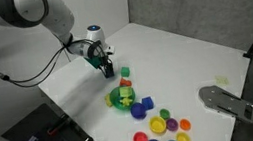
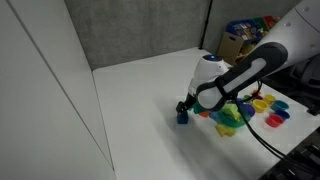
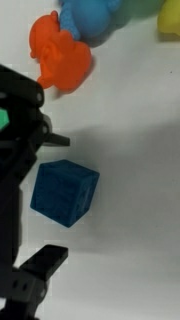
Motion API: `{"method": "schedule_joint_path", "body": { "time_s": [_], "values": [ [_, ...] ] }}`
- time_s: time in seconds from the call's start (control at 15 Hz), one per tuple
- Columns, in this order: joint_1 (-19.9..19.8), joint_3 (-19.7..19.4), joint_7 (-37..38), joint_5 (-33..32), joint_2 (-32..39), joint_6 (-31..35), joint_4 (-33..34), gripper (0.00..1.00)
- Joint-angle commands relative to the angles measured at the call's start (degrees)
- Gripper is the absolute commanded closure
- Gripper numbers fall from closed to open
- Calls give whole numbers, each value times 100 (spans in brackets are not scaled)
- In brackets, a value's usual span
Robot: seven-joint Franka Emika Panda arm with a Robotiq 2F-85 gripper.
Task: Pick up the blue block and put it in the green bowl
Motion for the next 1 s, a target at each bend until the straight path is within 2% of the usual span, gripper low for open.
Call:
{"method": "schedule_joint_path", "body": {
  "time_s": [0.0, 0.27, 0.53, 0.67, 0.93],
  "values": [
    [317, -292, 353, 102, 351, 142, 417, 0],
    [419, -386, 462, 131, 650, 251, 678, 0],
    [352, -287, 323, 162, 920, 470, 858, 0],
    [383, -325, 306, 145, 1014, 543, 912, 27],
    [407, -376, 260, 109, 899, 423, 815, 60]
  ]
}}
